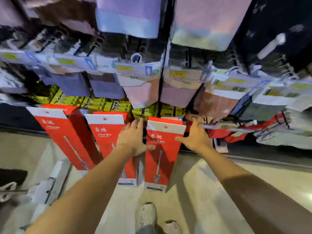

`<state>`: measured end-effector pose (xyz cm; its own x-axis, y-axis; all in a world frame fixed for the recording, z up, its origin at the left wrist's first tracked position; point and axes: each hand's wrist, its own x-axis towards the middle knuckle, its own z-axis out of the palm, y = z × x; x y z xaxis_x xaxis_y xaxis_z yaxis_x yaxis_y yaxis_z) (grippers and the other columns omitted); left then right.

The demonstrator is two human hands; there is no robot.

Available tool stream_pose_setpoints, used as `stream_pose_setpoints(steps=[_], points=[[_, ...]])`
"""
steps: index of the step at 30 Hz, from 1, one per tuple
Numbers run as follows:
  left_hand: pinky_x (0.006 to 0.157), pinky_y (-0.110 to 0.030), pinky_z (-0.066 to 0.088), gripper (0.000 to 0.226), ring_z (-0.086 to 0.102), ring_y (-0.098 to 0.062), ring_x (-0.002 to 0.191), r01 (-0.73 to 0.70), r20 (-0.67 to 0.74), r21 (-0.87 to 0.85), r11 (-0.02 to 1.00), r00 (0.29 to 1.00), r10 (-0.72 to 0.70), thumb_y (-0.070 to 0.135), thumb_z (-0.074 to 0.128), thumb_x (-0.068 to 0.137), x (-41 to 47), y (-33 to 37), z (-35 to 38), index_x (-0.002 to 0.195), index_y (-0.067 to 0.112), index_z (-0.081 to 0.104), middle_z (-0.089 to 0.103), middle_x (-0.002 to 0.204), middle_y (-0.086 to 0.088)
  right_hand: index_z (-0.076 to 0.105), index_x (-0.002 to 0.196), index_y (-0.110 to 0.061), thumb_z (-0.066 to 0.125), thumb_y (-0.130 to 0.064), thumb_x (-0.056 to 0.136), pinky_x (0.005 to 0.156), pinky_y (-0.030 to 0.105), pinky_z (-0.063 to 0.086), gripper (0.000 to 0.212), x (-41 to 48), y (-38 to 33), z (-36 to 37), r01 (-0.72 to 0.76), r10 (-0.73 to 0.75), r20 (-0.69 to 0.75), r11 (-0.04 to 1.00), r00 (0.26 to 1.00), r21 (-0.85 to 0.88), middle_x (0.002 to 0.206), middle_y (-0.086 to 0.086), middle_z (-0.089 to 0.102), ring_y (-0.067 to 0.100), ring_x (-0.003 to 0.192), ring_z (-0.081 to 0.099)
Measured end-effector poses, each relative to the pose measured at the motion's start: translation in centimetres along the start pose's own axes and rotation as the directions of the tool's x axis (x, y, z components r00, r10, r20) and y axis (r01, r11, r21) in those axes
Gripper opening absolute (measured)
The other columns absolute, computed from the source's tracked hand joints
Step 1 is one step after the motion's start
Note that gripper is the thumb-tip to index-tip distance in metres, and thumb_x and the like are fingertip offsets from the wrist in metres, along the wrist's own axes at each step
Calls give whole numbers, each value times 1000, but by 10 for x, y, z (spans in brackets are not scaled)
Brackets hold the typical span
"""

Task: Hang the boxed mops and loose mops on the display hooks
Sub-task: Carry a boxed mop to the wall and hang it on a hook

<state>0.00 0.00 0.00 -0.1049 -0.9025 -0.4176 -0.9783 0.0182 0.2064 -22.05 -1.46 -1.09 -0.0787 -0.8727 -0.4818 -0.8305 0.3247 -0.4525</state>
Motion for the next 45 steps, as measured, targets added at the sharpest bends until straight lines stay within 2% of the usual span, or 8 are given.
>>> stream_pose_setpoints(steps=[5, 9, 13, 16, 21, 32, 41, 45], points=[[105, -40, 38, 122, 40, -28, 133, -36, 75, -351, 936, 995, 67, 54, 82, 59, 60, -15, 49, 149, 15, 9, 39, 145, -7, 36, 142, -15, 86, -39, 64, 101, 35, 43, 96, 50, 22, 38, -41, 46, 0, 899, 999, 436, 130, -3, 51, 15, 121, 49], [84, -18, 38, 103, 53, -7, 108, -61, -14, -634, 771, 998, 67, 32, 90, 57, 86, -24, 87, 138, 19, 28, 53, 113, 13, 45, 137, -18, 90, -44, 50, 91, 43, 55, 102, 76, 36, 67, 40, -39, -16, 777, 999, 628, 127, 8, 61, 23, 113, 61], [93, -29, 48, 113, 60, -11, 109, 0, 48, -787, 617, 997, 62, 46, 93, 43, 113, -36, 111, 137, 17, 36, 61, 116, 8, 41, 142, -16, 82, -12, 72, 79, 27, 57, 81, 85, 46, 82, 58, -46, -37, 677, 998, 733, 123, 8, 63, 16, 103, 64], [95, -47, 51, 119, 63, -19, 110, 29, 109, -811, 585, 989, 103, 54, 94, 32, 132, -46, 125, 133, 16, 43, 65, 120, -2, 38, 143, -13, 76, -3, 76, 73, 17, 55, 77, 84, 46, 85, 80, -45, -67, 646, 997, 759, 117, 5, 62, 7, 94, 63], [95, -48, 51, 116, 63, -19, 111, 30, 121, -815, 578, 985, 119, 48, 96, 33, 129, -46, 120, 133, 20, 44, 64, 122, -1, 26, 147, -16, 80, -7, 72, 90, 32, 53, 93, 75, 47, 89, 100, -10, -118, 609, 993, 787, 129, 8, 54, 17, 110, 57], [104, -42, 43, 107, 55, -15, 117, -38, 8, -808, 588, 997, 76, 40, 92, 35, 54, -25, 89, 129, 20, 46, 61, 120, 6, 45, 128, -15, 84, -15, 67, 86, 31, 54, 72, 16, 45, 67, 166, -104, -130, 662, 986, 731, 120, 7, 58, 18, 107, 59], [97, -42, 50, 113, 63, -11, 105, -161, -99, -822, 546, 985, 142, 47, 94, 26, -21, -1, -31, 125, 16, 51, 69, 112, 3, 48, 115, -22, 84, -19, 62, 66, 11, 50, 64, -69, -14, -24, 376, -215, -311, 600, 926, 706, 102, -5, 61, -3, 85, 61], [90, -21, 50, 120, 62, -6, 109, -274, -192, -783, 558, 960, 202, 54, 91, 25, -64, 9, -111, 130, 17, 49, 66, 116, 8, 51, 113, -20, 82, -27, 61, 65, 13, 52, 61, -112, -54, -82, 457, -270, -369, 552, 889, 697, 99, -5, 63, -1, 84, 63]])
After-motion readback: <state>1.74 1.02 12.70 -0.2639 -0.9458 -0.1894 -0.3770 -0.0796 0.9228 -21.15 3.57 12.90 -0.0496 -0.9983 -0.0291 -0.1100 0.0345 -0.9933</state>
